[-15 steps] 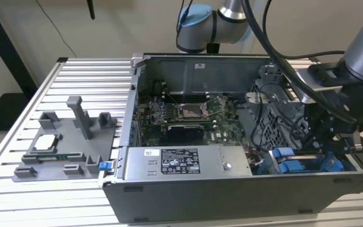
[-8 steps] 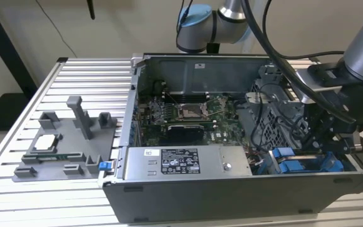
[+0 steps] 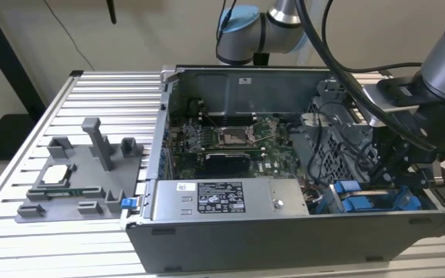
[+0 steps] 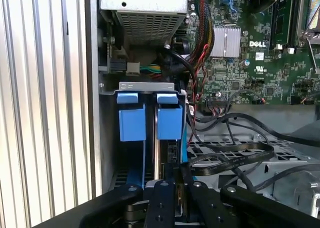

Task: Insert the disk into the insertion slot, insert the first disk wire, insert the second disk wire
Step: 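Insert the second disk wire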

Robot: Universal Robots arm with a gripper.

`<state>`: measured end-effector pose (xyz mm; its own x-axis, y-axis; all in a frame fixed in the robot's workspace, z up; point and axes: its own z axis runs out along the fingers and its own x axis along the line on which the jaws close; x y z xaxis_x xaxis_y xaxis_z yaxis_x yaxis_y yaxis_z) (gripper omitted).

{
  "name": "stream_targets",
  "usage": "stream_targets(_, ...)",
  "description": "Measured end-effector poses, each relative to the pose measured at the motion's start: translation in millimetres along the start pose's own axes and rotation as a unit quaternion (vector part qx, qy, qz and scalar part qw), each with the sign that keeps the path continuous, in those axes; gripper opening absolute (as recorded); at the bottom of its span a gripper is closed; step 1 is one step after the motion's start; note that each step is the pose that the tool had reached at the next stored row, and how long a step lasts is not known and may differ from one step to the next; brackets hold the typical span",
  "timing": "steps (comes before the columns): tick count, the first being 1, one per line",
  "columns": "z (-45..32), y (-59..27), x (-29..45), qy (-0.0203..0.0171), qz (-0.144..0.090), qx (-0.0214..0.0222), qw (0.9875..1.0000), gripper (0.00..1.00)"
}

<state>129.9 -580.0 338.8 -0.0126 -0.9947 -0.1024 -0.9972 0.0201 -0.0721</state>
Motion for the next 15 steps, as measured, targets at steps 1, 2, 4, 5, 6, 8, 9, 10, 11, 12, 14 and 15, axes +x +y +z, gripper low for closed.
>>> stream_targets(1,0.1,0.0,-0.1,0.0000,0.000,0.0000,1.0000,0.00)
stream_targets(2,0.0,0.0,-0.1,0.0002,0.001,0.0001,1.0000,0.00)
stream_targets(4,-0.3,0.0,-0.2,0.0006,0.001,0.0001,1.0000,0.00)
stream_targets(5,-0.1,0.0,-0.2,0.0008,0.001,0.0001,1.0000,0.00)
stream_targets(6,0.4,0.1,-0.2,0.0009,0.001,0.0001,1.0000,0.00)
stream_targets(8,2.4,0.2,0.1,0.0016,0.002,0.0002,1.0000,0.00)
stream_targets(9,3.8,0.4,0.3,0.0017,0.002,0.0002,1.0000,0.00)
stream_targets(10,5.3,0.5,0.4,0.0017,0.002,0.0003,1.0000,0.00)
stream_targets(11,6.7,0.6,0.6,0.0015,0.002,0.0003,1.0000,0.00)
stream_targets(12,7.5,0.6,0.5,0.0013,0.002,0.0003,1.0000,0.00)
stream_targets(14,7.7,0.6,0.5,0.0012,0.003,0.0002,1.0000,0.00)
stream_targets(15,8.5,0.6,0.4,-0.0005,0.003,0.0003,1.0000,1.00)
